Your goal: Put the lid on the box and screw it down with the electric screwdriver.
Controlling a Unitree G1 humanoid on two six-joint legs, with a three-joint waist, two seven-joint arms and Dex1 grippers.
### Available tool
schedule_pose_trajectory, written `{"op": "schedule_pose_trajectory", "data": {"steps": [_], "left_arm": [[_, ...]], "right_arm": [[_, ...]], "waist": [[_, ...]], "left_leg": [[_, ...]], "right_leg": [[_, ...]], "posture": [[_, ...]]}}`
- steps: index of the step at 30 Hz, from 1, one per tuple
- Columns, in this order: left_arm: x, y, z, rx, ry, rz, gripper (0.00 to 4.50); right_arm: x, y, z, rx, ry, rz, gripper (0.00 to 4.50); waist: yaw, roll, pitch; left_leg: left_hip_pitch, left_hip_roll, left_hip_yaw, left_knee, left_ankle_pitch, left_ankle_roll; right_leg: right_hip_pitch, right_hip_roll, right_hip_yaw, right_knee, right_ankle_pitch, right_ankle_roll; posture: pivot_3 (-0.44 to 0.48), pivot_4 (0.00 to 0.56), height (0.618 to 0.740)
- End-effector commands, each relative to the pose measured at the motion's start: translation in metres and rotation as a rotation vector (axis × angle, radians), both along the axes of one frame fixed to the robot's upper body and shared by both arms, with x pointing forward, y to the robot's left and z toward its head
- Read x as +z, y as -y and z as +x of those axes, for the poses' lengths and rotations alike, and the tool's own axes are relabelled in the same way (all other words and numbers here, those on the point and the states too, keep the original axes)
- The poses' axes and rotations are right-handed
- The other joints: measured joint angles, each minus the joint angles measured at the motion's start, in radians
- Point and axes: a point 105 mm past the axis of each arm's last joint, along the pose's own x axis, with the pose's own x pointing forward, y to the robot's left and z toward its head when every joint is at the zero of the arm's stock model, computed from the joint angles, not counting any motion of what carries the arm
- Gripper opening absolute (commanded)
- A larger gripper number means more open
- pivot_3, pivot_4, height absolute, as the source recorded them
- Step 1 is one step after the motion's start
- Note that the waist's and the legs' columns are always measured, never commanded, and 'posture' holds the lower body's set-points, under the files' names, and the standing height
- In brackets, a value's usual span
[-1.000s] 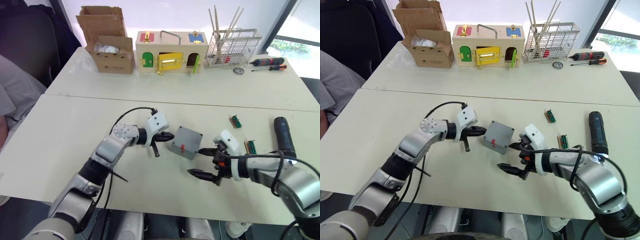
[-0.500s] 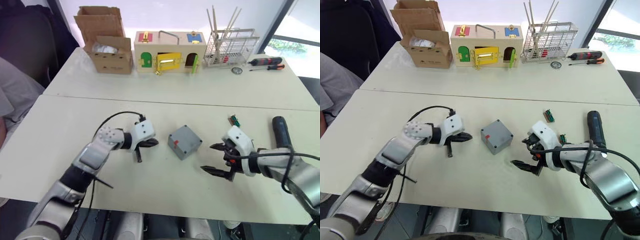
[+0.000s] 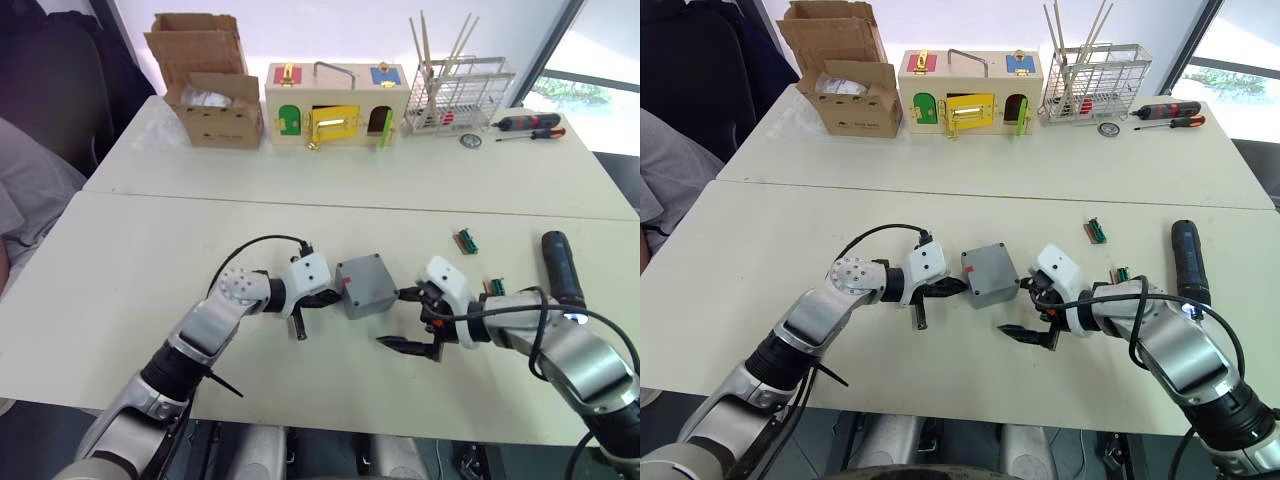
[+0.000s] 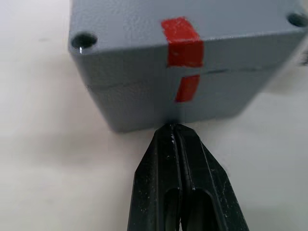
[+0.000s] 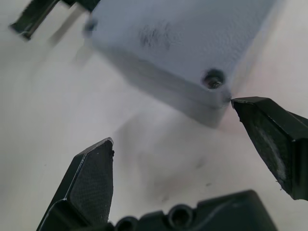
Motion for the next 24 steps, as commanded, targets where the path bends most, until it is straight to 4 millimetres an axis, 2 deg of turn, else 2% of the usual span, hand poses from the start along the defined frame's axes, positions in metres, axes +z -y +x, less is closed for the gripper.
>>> {"op": "schedule_pose_trajectory", "data": {"steps": [1, 6, 10, 13, 16, 20, 24], "left_arm": [[0.003, 0.002, 0.004, 0.002, 0.024, -0.002, 0.0], [0.006, 0.002, 0.006, 0.007, 0.021, -0.014, 0.0], [0.008, 0.0, 0.001, -0.003, 0.007, -0.017, 0.0], [0.016, -0.018, -0.005, -0.006, -0.011, -0.001, 0.0], [0.032, -0.035, -0.017, -0.028, -0.068, -0.047, 0.0], [0.073, -0.024, -0.023, -0.062, -0.097, -0.265, 0.0], [0.088, -0.004, -0.035, -0.145, -0.107, -0.332, 0.0]], "right_arm": [[0.009, -0.014, -0.011, 0.052, 0.015, 0.046, 4.47], [0.009, -0.008, -0.008, 0.017, 0.028, 0.032, 4.47], [0.014, 0.011, -0.004, -0.05, 0.053, -0.041, 4.47], [0.044, 0.041, -0.001, -0.209, 0.128, -0.045, 4.47], [0.076, 0.064, -0.004, -0.369, 0.258, 0.093, 4.47], [0.09, 0.095, -0.008, -0.59, 0.31, 0.265, 4.47], [0.087, 0.117, -0.002, -0.75, 0.329, 0.344, 4.47]], "waist": [[0.0, 0.0, 0.0], [0.0, 0.0, 0.0], [0.002, 0.0, 0.0], [0.0, 0.0, 0.0], [0.0, 0.0, 0.0], [0.008, 0.0, 0.0], [0.003, 0.0, 0.0]], "left_leg": [[0.0, 0.0, 0.0, 0.0, 0.0, 0.0], [0.0, 0.0, 0.0, 0.0, 0.0, 0.0], [0.0, 0.0, 0.0, 0.0, 0.0, 0.0], [-0.001, -0.001, 0.0, 0.0, 0.0, 0.0], [0.0, 0.0, 0.0, -0.001, 0.0, 0.0], [0.0, 0.001, -0.003, 0.0, 0.0, -0.001], [0.004, -0.001, -0.003, 0.0, 0.0, 0.0]], "right_leg": [[0.0, 0.0, 0.0, 0.0, 0.0, 0.0], [0.0, 0.0, 0.0, 0.0, 0.0, 0.0], [0.0, -0.001, 0.0, 0.0, 0.0, 0.0], [-0.001, -0.001, 0.0, 0.0, 0.0, 0.0], [-0.001, -0.001, 0.0, 0.0, 0.0, 0.0], [0.002, -0.001, -0.002, 0.0, 0.0, 0.0], [0.007, -0.002, -0.002, -0.001, 0.0, 0.0]], "posture": [[0.0, 0.15, 0.731], [0.0, 0.15, 0.731], [0.0, 0.15, 0.731], [0.0, 0.15, 0.731], [0.0, 0.15, 0.731], [0.0, 0.15, 0.731], [0.0, 0.15, 0.731]]}}
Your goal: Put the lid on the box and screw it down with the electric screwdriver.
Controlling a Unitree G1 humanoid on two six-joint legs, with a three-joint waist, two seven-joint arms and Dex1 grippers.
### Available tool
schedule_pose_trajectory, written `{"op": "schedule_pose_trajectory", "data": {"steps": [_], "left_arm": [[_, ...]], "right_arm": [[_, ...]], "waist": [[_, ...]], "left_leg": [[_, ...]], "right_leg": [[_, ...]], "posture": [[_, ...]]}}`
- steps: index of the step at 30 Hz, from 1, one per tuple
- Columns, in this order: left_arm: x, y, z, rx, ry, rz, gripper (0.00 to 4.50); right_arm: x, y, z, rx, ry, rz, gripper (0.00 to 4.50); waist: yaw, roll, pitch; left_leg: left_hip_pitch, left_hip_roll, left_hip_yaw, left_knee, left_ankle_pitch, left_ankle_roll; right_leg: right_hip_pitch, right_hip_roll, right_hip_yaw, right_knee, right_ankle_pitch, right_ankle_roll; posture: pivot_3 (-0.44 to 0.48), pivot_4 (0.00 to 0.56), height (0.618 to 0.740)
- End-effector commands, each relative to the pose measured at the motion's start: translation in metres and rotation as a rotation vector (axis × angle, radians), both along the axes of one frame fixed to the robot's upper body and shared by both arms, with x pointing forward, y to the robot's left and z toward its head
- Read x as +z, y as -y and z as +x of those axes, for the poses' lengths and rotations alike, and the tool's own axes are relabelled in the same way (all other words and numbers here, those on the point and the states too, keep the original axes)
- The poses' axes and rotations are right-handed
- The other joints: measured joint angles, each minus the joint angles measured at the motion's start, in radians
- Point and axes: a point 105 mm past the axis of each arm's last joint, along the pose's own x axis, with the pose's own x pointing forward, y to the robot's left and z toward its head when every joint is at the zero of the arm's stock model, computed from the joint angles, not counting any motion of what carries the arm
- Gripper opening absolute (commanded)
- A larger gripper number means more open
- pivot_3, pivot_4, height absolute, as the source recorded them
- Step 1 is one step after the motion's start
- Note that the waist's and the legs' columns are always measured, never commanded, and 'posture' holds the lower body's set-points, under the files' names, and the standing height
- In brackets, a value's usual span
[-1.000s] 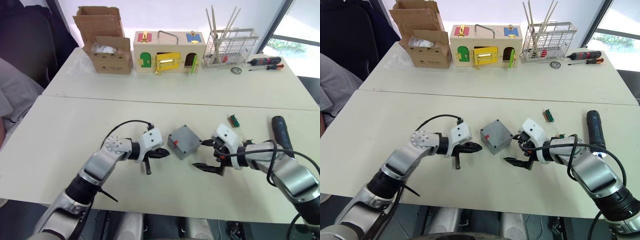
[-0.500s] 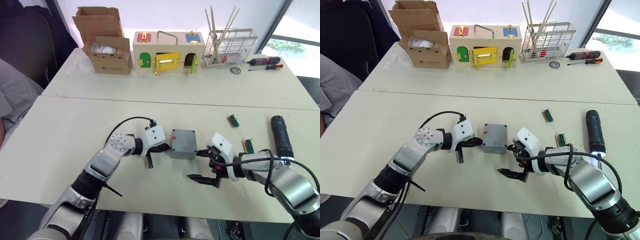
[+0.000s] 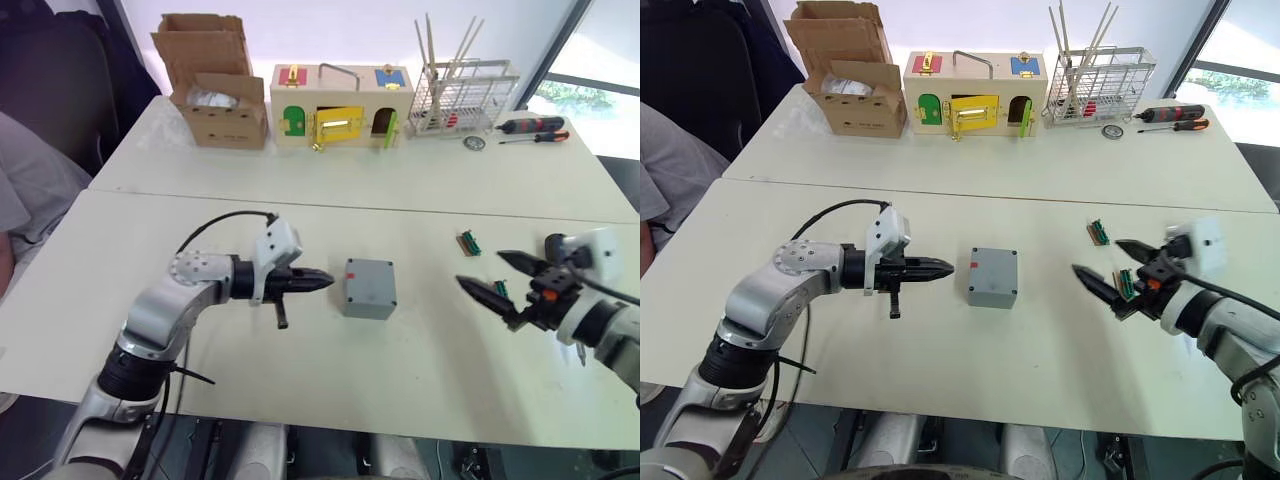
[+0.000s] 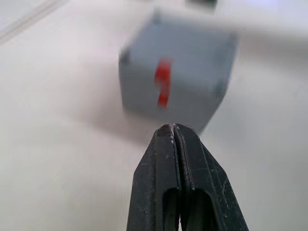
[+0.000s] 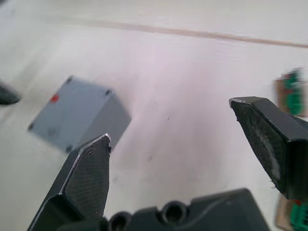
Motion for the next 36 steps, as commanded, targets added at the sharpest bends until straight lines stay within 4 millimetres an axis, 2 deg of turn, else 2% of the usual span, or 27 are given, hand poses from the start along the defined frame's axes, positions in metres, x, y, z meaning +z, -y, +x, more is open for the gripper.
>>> {"op": "schedule_pose_trajectory", "data": {"steps": [1, 3, 6, 9, 12, 20, 34, 36], "left_arm": [[0.017, 0.016, -0.011, -0.064, 0.029, -0.057, 0.0], [0.018, 0.027, -0.014, -0.086, 0.03, -0.072, 0.0], [0.016, 0.038, -0.022, -0.13, 0.031, -0.076, 0.0], [0.014, 0.04, -0.024, -0.149, 0.049, -0.055, 0.0], [0.014, 0.04, -0.025, -0.16, 0.065, -0.038, 0.0], [0.01, 0.038, -0.021, -0.142, 0.076, -0.009, 0.0], [0.009, 0.039, -0.02, -0.147, 0.081, 0.005, 0.0], [0.008, 0.039, -0.02, -0.145, 0.083, 0.007, 0.0]], "right_arm": [[0.003, 0.019, 0.002, -0.122, 0.035, 0.026, 4.47], [-0.009, 0.027, 0.004, -0.184, 0.033, -0.017, 4.47], [-0.031, 0.034, 0.009, -0.26, 0.034, -0.033, 3.78], [-0.045, 0.037, 0.013, -0.3, 0.039, -0.044, 2.78], [-0.057, 0.038, 0.017, -0.325, 0.026, -0.025, 2.78], [-0.071, 0.042, 0.025, -0.374, 0.018, 0.02, 2.78], [-0.074, 0.044, 0.032, -0.405, 0.038, 0.08, 2.78], [-0.073, 0.044, 0.033, -0.408, 0.041, 0.083, 2.24]], "waist": [[-0.004, 0.0, 0.0], [-0.006, 0.0, 0.0], [-0.006, 0.0, 0.0], [-0.007, 0.001, 0.0], [-0.007, 0.001, 0.0], [-0.006, 0.001, 0.0], [-0.006, 0.001, 0.0], [-0.006, 0.001, 0.0]], "left_leg": [[0.001, 0.0, 0.0, 0.0, 0.0, 0.0], [0.002, 0.0, 0.0, -0.001, 0.0, 0.001], [0.003, 0.0, 0.0, -0.001, 0.0, 0.0], [0.004, 0.0, 0.002, -0.001, 0.0, 0.0], [0.005, 0.001, 0.002, -0.001, 0.0, 0.0], [0.005, 0.001, 0.002, -0.002, 0.0, 0.0], [0.005, 0.001, 0.002, -0.002, 0.0, 0.0], [0.005, 0.001, 0.002, -0.002, 0.0, 0.0]], "right_leg": [[0.001, 0.0, 0.0, 0.0, 0.0, 0.0], [0.002, 0.0, 0.0, 0.0, 0.0, 0.0], [0.002, 0.002, 0.0, 0.0, 0.0, 0.0], [0.002, 0.002, 0.001, 0.0, 0.0, 0.0], [0.002, 0.002, 0.001, 0.0, -0.001, 0.0], [0.003, 0.002, 0.001, 0.0, -0.001, 0.0], [0.003, 0.003, 0.001, 0.0, -0.001, 0.0], [0.003, 0.003, 0.001, 0.0, -0.001, 0.0]], "posture": [[0.0, 0.15, 0.731], [0.0, 0.15, 0.731], [0.0, 0.15, 0.731], [0.0, 0.15, 0.731], [0.0, 0.15, 0.731], [0.0, 0.15, 0.731], [0.0, 0.15, 0.731], [0.0, 0.15, 0.731]]}}
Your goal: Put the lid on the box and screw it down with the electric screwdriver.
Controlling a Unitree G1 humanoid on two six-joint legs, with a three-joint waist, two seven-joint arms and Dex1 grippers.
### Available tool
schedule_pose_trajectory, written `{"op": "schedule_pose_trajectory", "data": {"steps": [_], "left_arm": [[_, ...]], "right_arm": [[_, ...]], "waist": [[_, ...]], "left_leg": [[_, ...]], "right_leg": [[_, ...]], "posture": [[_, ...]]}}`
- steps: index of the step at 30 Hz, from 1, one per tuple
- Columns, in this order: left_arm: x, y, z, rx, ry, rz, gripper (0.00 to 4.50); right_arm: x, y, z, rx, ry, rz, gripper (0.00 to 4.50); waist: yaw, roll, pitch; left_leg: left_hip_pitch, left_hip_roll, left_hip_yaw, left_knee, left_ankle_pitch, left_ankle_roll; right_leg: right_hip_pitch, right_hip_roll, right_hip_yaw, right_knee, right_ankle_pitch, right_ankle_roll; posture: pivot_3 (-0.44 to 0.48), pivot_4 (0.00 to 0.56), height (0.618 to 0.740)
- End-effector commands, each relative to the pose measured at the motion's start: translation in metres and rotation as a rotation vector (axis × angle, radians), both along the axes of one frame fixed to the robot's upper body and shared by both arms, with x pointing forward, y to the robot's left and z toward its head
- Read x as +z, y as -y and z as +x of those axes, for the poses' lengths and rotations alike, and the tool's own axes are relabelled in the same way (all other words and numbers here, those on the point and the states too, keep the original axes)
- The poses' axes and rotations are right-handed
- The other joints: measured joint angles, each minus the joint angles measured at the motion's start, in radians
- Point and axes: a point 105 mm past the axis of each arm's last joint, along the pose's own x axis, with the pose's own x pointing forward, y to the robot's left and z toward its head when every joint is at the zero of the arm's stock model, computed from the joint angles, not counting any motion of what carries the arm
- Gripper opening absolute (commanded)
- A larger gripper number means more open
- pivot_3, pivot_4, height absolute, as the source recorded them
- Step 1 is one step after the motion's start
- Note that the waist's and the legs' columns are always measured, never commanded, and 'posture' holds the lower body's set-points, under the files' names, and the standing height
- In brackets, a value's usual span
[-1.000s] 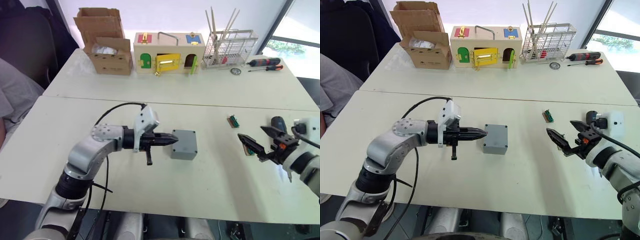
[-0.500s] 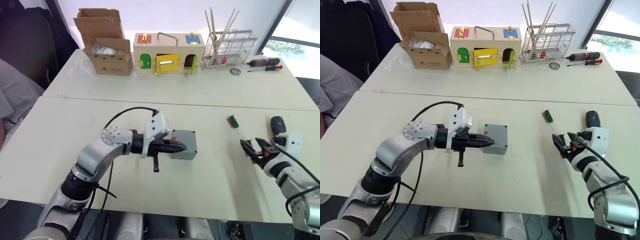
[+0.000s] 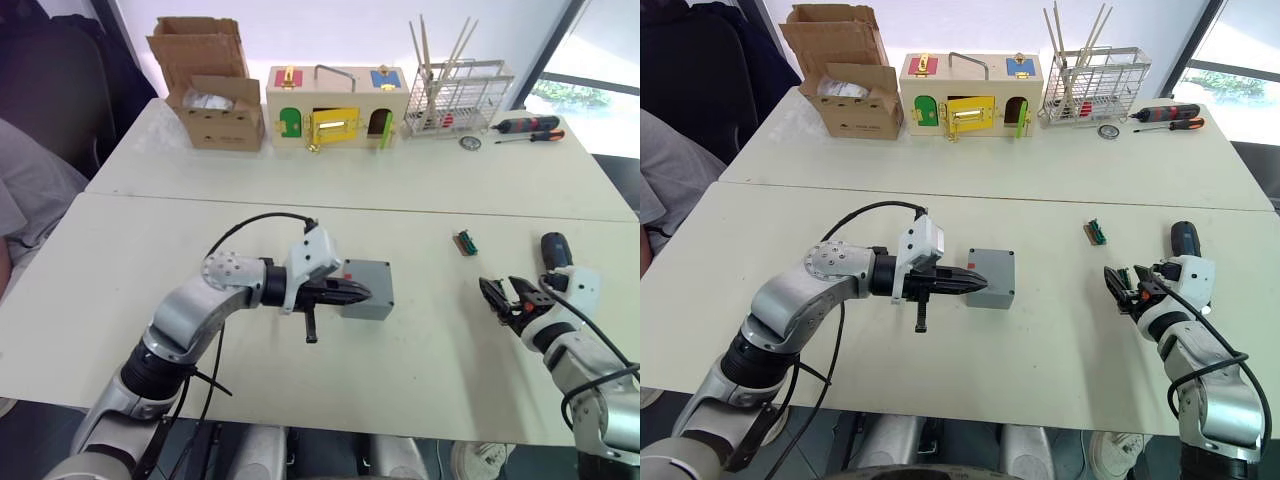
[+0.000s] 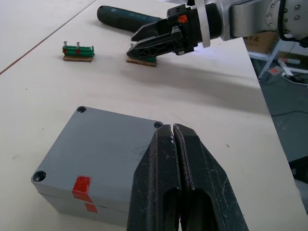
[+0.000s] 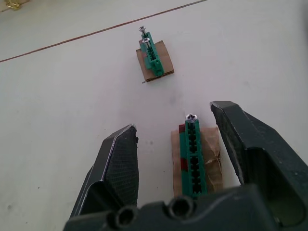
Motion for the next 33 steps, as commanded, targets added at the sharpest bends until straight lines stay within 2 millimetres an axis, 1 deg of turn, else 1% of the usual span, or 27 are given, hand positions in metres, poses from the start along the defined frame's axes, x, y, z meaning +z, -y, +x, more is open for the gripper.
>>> {"op": "schedule_pose_trajectory", "data": {"steps": [1, 3, 4, 5, 12, 14, 16, 19, 24, 25, 26, 27, 28, 29, 31, 33], "left_arm": [[0.009, 0.003, -0.002, -0.023, 0.052, -0.008, 0.0], [0.01, 0.004, -0.002, -0.021, 0.054, -0.014, 0.0], [0.01, 0.005, -0.002, -0.019, 0.056, -0.016, 0.0], [0.011, 0.005, -0.002, -0.018, 0.056, -0.016, 0.0], [0.009, 0.005, -0.002, -0.014, 0.053, -0.017, 0.0], [0.009, 0.004, -0.002, -0.012, 0.05, -0.017, 0.0], [0.008, 0.003, -0.001, -0.009, 0.046, -0.016, 0.0], [0.007, 0.0, 0.0, -0.001, 0.043, -0.013, 0.0], [0.007, -0.003, 0.004, 0.009, 0.045, -0.009, 0.0], [0.007, -0.003, 0.006, 0.014, 0.047, -0.008, 0.0], [0.008, -0.005, 0.009, 0.024, 0.049, -0.006, 0.0], [0.009, -0.01, 0.014, 0.049, 0.055, 0.0, 0.0], [0.011, -0.018, 0.02, 0.082, 0.058, 0.007, 0.0], [0.012, -0.026, 0.025, 0.115, 0.058, 0.012, 0.0], [0.013, -0.036, 0.031, 0.156, 0.052, 0.012, 0.0], [0.015, -0.046, 0.033, 0.191, 0.02, -0.012, 0.0]], "right_arm": [[0.01, 0.001, 0.002, -0.003, 0.049, -0.004, 1.97], [0.009, 0.001, 0.003, -0.003, 0.047, -0.008, 1.13], [0.009, 0.002, 0.003, -0.004, 0.047, -0.007, 0.52], [0.009, 0.002, 0.004, -0.009, 0.05, -0.003, 0.06], [0.011, 0.003, 0.004, -0.02, 0.058, -0.003, 0.06], [0.016, 0.004, 0.003, -0.024, 0.074, -0.002, 0.06], [0.025, 0.004, 0.003, -0.021, 0.104, -0.007, 0.06], [0.046, 0.001, 0.001, 0.003, 0.183, -0.024, 0.06], [0.067, -0.004, -0.001, 0.032, 0.244, -0.028, 0.06], [0.075, -0.006, 0.0, 0.049, 0.261, -0.046, 0.06], [0.086, -0.014, 0.003, 0.101, 0.284, -0.052, 0.06], [0.097, -0.03, 0.006, 0.196, 0.297, -0.057, 0.06], [0.105, -0.053, 0.009, 0.32, 0.295, -0.041, 0.06], [0.108, -0.073, 0.01, 0.427, 0.282, -0.028, 0.06], [0.107, -0.097, 0.009, 0.553, 0.252, -0.011, 0.06], [0.103, -0.122, 0.008, 0.678, 0.217, 0.01, 0.06]], "waist": [[0.0, 0.0, 0.0], [0.0, 0.0, 0.0], [0.0, 0.0, 0.0], [0.0, 0.0, 0.0], [0.0, 0.0, 0.0], [0.0, 0.0, 0.0], [0.0, 0.0, 0.0], [0.0, 0.0, 0.0], [0.0, 0.0, 0.0], [0.0, 0.0, 0.0], [0.0, 0.0, 0.0], [-0.001, 0.001, 0.001], [-0.003, 0.001, 0.001], [-0.008, 0.001, 0.001], [-0.014, 0.001, 0.001], [-0.009, 0.0, 0.001]], "left_leg": [[0.0, 0.0, 0.0, 0.0, 0.0, 0.0], [0.0, 0.0, 0.0, 0.0, 0.0, 0.0], [0.0, 0.0, 0.0, 0.0, 0.0, 0.0], [0.0, 0.0, 0.0, 0.0, 0.0, 0.0], [0.0, 0.0, 0.0, 0.0, 0.0, 0.0], [0.0, 0.0, 0.0, 0.0, 0.0, 0.0], [0.0, 0.0, 0.0, 0.0, 0.0, 0.0], [0.0, 0.0, 0.0, 0.0, 0.0, 0.0], [0.0, 0.0, 0.0, 0.0, 0.0, 0.0], [0.0, 0.0, 0.0, 0.0, 0.0, 0.0], [0.0, 0.0, 0.0, 0.0, 0.0, 0.0], [0.0, 0.0, 0.0, 0.0, 0.0, 0.0], [0.0, 0.0, 0.0, 0.0, 0.0, 0.0], [0.0, 0.0, 0.001, 0.0, 0.0, 0.0], [0.002, 0.002, 0.0, -0.001, 0.0, 0.0], [0.002, 0.004, -0.002, -0.003, 0.0, 0.0]], "right_leg": [[0.0, 0.0, 0.0, 0.0, 0.0, 0.0], [0.0, 0.0, 0.0, 0.0, 0.0, 0.0], [0.0, 0.0, 0.0, 0.0, 0.0, 0.0], [0.0, 0.0, 0.0, 0.0, 0.0, 0.0], [0.0, 0.0, 0.0, 0.0, 0.0, 0.0], [0.0, 0.0, 0.0, 0.0, 0.0, 0.0], [0.0, 0.0, 0.0, 0.0, 0.0, 0.0], [0.0, 0.0, 0.0, 0.0, 0.0, 0.0], [0.0, 0.0, 0.0, 0.0, 0.0, 0.0], [0.0, 0.0, 0.0, 0.0, 0.0, 0.0], [0.0, 0.0, 0.0, 0.0, 0.0, 0.0], [0.0, 0.0, 0.0, 0.0, 0.0, 0.0], [0.0, 0.0, 0.0, 0.0, 0.0, 0.0], [0.0, 0.0, 0.001, 0.0, 0.0, 0.0], [0.0, 0.001, 0.001, 0.0, 0.0, 0.0], [0.0, 0.004, 0.0, 0.0, 0.0, 0.0]], "posture": [[0.0, 0.15, 0.731], [0.0, 0.15, 0.731], [0.0, 0.15, 0.731], [0.0, 0.15, 0.731], [0.0, 0.15, 0.731], [0.0, 0.15, 0.731], [0.0, 0.15, 0.731], [0.0, 0.15, 0.731], [0.0, 0.15, 0.731], [0.0, 0.15, 0.731], [0.0, 0.15, 0.731], [0.0, 0.15, 0.731], [0.0, 0.15, 0.731], [0.0, 0.15, 0.731], [0.0, 0.15, 0.731], [0.0, 0.15, 0.731]]}}
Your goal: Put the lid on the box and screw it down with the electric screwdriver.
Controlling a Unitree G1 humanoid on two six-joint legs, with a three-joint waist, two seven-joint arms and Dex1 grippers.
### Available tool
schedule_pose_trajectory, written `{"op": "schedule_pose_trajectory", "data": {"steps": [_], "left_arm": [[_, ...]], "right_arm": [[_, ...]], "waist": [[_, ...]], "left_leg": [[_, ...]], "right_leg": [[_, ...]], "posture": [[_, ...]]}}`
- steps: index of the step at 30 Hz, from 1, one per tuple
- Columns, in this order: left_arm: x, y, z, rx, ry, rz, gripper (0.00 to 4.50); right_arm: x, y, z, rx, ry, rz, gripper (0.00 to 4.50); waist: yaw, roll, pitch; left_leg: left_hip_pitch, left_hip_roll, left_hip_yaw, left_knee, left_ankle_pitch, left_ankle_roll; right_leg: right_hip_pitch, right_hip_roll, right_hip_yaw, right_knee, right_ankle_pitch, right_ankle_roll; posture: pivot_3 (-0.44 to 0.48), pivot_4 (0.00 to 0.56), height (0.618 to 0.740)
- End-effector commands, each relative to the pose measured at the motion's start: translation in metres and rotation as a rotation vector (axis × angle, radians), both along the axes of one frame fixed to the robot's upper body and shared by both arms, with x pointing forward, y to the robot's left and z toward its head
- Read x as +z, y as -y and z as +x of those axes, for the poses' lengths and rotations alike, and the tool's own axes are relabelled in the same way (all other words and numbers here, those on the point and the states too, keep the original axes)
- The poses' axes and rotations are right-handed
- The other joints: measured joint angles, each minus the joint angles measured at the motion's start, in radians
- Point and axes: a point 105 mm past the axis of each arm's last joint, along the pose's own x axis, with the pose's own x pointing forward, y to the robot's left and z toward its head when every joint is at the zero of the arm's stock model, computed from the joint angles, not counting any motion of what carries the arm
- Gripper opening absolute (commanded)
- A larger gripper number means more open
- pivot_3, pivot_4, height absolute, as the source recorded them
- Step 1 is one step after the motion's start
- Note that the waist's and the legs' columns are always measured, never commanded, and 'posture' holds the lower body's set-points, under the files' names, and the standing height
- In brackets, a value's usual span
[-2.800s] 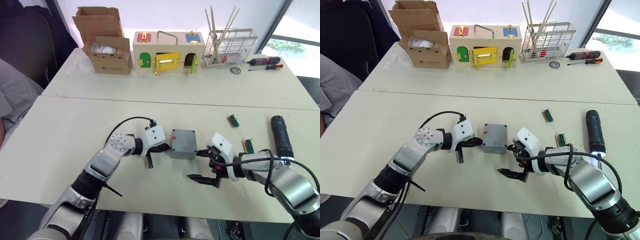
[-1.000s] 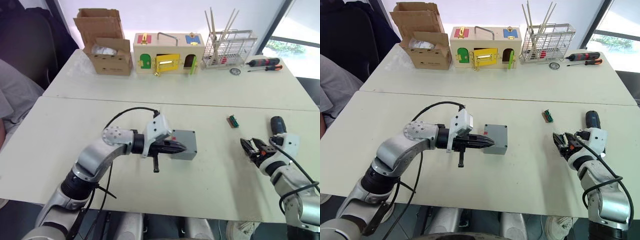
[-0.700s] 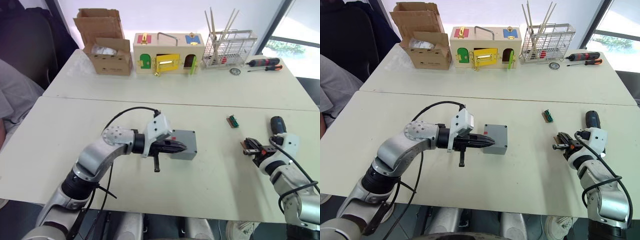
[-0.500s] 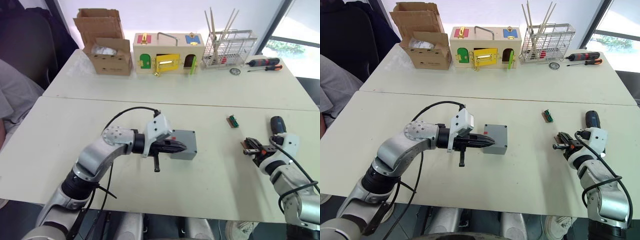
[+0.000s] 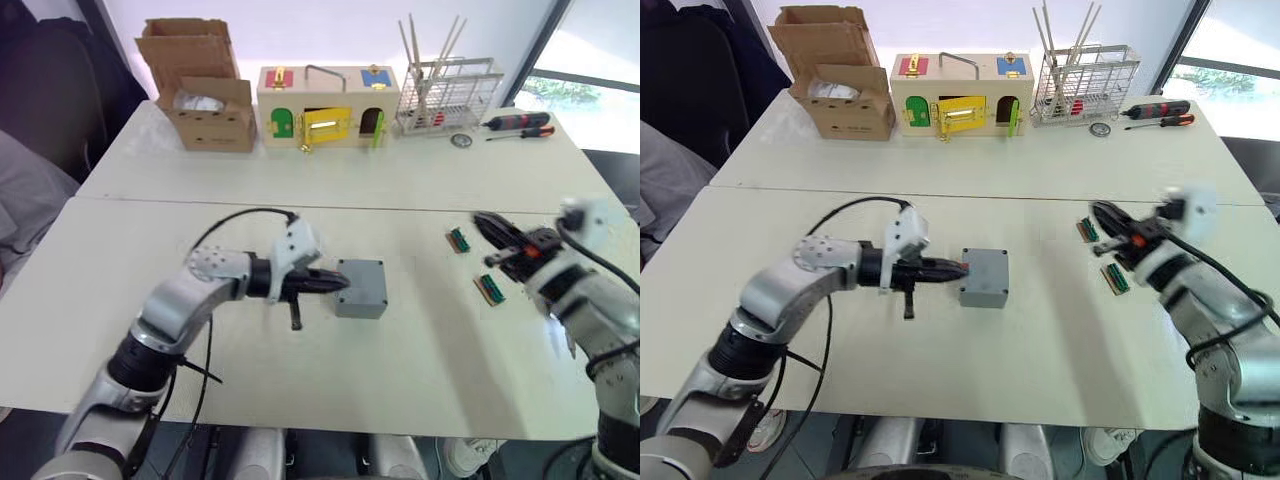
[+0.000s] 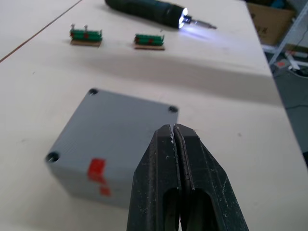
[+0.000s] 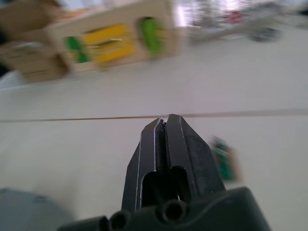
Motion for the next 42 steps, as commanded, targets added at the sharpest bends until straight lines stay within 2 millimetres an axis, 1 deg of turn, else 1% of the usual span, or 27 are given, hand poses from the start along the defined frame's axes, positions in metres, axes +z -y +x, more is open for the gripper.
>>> {"op": "schedule_pose_trajectory", "data": {"steps": [1, 4, 9, 14, 22, 29, 36, 41, 42], "left_arm": [[0.015, -0.014, 0.004, 0.045, 0.004, -0.063, 0.0], [0.012, -0.02, 0.0, 0.062, -0.017, -0.058, 0.0], [0.006, -0.023, -0.004, 0.088, -0.032, -0.048, 0.0], [0.004, -0.015, -0.012, 0.085, -0.039, -0.059, 0.0], [0.004, -0.014, -0.012, 0.08, -0.038, -0.055, 0.0], [0.002, -0.012, -0.012, 0.075, -0.04, -0.052, 0.0], [0.001, -0.01, -0.014, 0.067, -0.046, -0.05, 0.0], [0.0, -0.01, -0.014, 0.065, -0.045, -0.048, 0.0], [0.0, -0.009, -0.014, 0.064, -0.045, -0.046, 0.0]], "right_arm": [[-0.009, -0.042, -0.006, 0.213, -0.067, 0.001, 0.06], [-0.02, -0.058, -0.005, 0.289, -0.105, -0.004, 0.06], [-0.034, -0.063, -0.005, 0.322, -0.144, -0.021, 0.06], [-0.047, -0.053, 0.001, 0.287, -0.169, -0.025, 0.06], [-0.058, -0.045, 0.005, 0.25, -0.182, -0.021, 0.06], [-0.067, -0.049, 0.004, 0.256, -0.196, -0.025, 0.06], [-0.067, -0.048, 0.007, 0.252, -0.192, -0.029, 0.06], [-0.075, -0.05, 0.004, 0.274, -0.218, -0.076, 0.06], [-0.075, -0.05, 0.004, 0.275, -0.217, -0.087, 0.3]], "waist": [[0.01, 0.0, 0.0], [0.014, 0.0, 0.0], [0.014, 0.0, 0.0], [0.012, 0.0, 0.0], [0.013, 0.0, 0.0], [0.013, 0.0, 0.0], [0.012, 0.0, 0.0], [0.012, 0.0, 0.0], [0.012, 0.0, 0.0]], "left_leg": [[0.0, 0.0, -0.001, 0.0, 0.0, 0.0], [-0.001, -0.001, 0.0, 0.0, 0.0, 0.0], [-0.001, -0.005, 0.001, 0.003, 0.0, 0.0], [-0.001, -0.005, 0.001, 0.002, -0.001, 0.001], [-0.001, -0.005, 0.001, 0.002, 0.0, 0.0], [-0.001, -0.005, 0.001, 0.002, 0.0, 0.0], [-0.001, -0.005, 0.001, 0.002, 0.0, 0.0], [-0.001, -0.005, 0.001, 0.002, 0.0, 0.0], [-0.001, -0.005, 0.001, 0.002, 0.0, 0.0]], "right_leg": [[0.0, 0.001, 0.0, 0.0, 0.0, 0.0], [0.0, -0.001, 0.0, 0.0, 0.0, 0.0], [0.001, -0.006, 0.0, 0.0, 0.0, -0.001], [0.001, -0.007, 0.0, -0.001, 0.0, 0.0], [0.001, -0.007, 0.0, 0.0, 0.0, 0.0], [0.001, -0.007, 0.0, 0.0, 0.0, 0.0], [0.001, -0.007, 0.0, -0.001, -0.002, -0.003], [0.001, -0.007, 0.0, -0.001, -0.002, -0.003], [0.001, -0.007, 0.0, -0.001, -0.002, -0.003]], "posture": [[0.0, 0.15, 0.731], [0.0, 0.15, 0.731], [0.0, 0.15, 0.731], [0.0, 0.15, 0.731], [0.0, 0.15, 0.731], [0.0, 0.15, 0.731], [0.0, 0.15, 0.731], [0.0, 0.15, 0.731], [0.0, 0.15, 0.731]]}}
